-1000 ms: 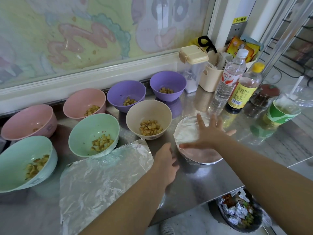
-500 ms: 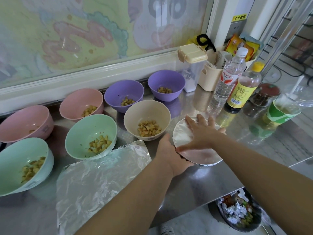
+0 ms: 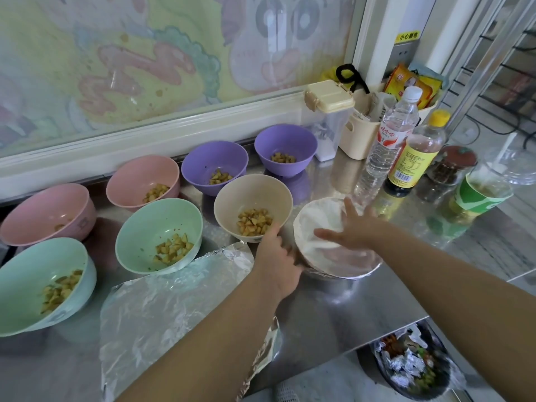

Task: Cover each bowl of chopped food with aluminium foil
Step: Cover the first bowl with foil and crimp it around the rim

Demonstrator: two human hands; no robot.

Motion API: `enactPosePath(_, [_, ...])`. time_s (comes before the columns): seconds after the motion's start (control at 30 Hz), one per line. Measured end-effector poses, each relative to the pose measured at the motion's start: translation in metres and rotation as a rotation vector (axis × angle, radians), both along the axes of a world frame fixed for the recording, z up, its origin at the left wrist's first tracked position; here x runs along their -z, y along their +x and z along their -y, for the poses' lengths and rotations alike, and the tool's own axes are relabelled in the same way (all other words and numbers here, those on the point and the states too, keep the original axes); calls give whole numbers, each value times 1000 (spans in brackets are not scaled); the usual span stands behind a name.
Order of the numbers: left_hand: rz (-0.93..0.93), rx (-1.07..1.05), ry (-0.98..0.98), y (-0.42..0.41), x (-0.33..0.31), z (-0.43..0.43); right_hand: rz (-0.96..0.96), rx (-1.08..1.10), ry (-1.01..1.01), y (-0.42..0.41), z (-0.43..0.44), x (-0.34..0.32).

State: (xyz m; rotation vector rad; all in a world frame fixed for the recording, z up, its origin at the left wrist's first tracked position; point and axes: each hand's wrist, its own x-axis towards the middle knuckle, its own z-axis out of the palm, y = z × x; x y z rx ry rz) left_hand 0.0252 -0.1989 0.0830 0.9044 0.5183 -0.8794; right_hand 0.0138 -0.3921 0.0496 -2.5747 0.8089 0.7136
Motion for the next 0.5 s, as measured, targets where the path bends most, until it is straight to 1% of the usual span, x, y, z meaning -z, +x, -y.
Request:
enactPosePath(0.07, [39,-36,41,-8,-2,3,-6,-39,-9,-3,5,-8])
enactPosePath(0.13, [26,-61,60,-14,5,5,72,-115,-37,-6,3,-10])
enactPosePath(0.2, [1,-79,52,-15,14,9,154,-141,-40,-6,2,-4])
enactPosePath(0.27, [21,-92,19,-13,17,13,176,-156,-45,-5,2,6])
enactPosePath(0.4, [119,-51,-29,-7,9,19,207,-122,-64,-9,-2,7])
enactPosePath(0.5, [133,-35,26,0,16,23,218,-85,-45,-12,-6,9])
